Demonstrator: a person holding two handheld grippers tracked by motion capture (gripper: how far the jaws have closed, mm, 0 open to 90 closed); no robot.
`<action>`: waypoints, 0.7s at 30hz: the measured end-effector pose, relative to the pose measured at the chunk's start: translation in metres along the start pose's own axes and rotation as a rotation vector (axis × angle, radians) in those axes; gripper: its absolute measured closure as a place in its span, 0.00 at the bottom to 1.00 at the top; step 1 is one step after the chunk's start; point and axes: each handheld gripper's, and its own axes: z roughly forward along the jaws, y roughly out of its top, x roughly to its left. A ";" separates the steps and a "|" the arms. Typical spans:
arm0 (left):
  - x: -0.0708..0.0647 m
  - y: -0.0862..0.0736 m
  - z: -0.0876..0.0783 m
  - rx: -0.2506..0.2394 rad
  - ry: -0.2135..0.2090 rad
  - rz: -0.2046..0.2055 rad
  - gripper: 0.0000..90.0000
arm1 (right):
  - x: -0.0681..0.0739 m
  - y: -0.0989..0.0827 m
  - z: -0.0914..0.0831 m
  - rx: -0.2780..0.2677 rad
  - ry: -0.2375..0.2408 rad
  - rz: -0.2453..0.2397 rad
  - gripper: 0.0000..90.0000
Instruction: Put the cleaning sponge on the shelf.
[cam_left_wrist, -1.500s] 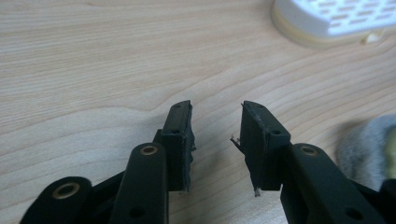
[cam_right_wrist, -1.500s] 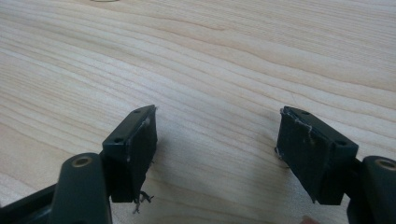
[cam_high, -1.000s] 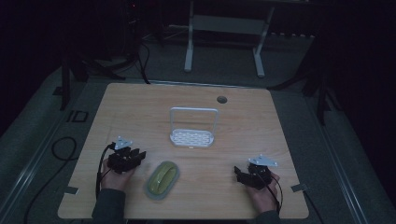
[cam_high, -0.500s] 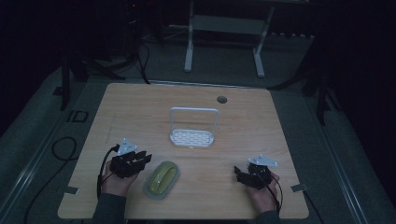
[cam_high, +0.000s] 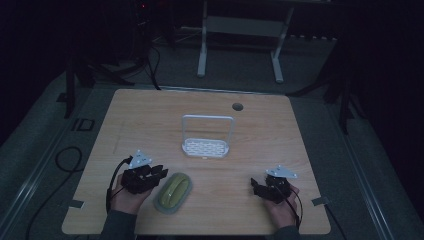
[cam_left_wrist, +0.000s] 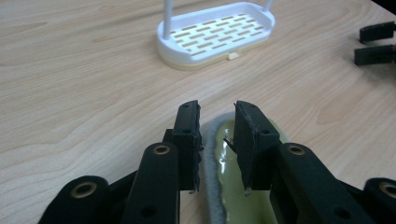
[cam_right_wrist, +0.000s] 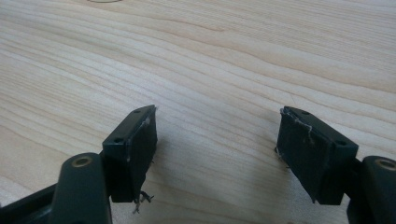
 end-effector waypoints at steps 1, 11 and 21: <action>-0.002 0.000 0.000 0.003 -0.002 0.008 0.78 | 0.000 0.000 0.000 0.000 0.000 -0.001 0.31; -0.019 0.002 0.003 0.025 -0.061 0.066 0.78 | 0.000 0.000 0.000 0.000 -0.001 0.000 0.31; -0.039 0.003 0.010 0.078 -0.103 0.119 0.85 | 0.000 0.000 0.000 0.000 0.000 0.000 0.31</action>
